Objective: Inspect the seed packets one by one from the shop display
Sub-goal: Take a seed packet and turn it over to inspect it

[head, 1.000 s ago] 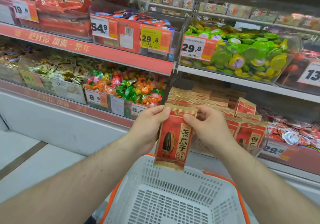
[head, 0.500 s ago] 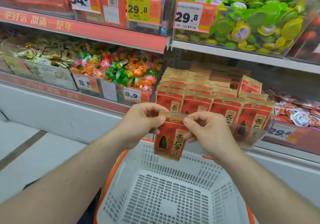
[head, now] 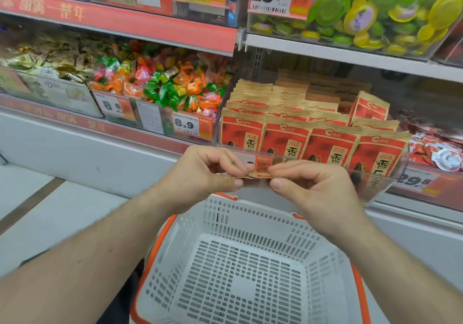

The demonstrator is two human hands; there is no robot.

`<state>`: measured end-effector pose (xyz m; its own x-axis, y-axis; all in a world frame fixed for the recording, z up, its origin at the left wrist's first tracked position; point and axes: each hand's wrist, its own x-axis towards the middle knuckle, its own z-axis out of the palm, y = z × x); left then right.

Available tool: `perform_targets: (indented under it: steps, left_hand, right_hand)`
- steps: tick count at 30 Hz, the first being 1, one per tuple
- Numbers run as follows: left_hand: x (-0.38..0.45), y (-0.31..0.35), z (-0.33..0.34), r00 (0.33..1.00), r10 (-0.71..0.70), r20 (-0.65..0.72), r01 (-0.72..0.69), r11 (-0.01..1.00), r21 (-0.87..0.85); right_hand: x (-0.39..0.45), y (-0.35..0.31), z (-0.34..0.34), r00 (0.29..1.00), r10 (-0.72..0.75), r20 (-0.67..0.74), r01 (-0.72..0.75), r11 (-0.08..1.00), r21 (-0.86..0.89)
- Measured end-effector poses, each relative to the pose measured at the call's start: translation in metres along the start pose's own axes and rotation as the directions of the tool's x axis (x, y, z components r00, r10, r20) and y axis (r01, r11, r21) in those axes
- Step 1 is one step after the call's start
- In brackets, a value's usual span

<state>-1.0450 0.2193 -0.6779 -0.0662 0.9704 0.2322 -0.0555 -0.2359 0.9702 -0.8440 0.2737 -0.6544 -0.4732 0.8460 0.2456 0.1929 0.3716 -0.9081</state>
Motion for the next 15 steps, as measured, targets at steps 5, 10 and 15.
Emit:
perform_targets:
  steps: [5, 10, 15]
  left_hand:
    - [-0.0016, 0.0022, 0.0019, 1.000, -0.006, 0.006, 0.006, 1.000, 0.010]
    - [-0.0030, 0.0027, 0.0026, 1.000, -0.002, -0.003, 0.002, 1.000, 0.019]
    - [-0.0022, 0.0041, 0.0031, 1.000, 0.013, -0.002, -0.013, 0.999, 0.030]
  right_hand:
    - [-0.0005, 0.0010, -0.0008, 1.000, -0.009, -0.002, 0.009, 1.000, 0.009]
    - [-0.0022, 0.0001, 0.0005, 1.000, 0.020, -0.016, -0.020, 1.000, 0.000]
    - [-0.0042, -0.0009, 0.0016, 0.996, 0.072, -0.057, -0.071, 0.997, 0.013]
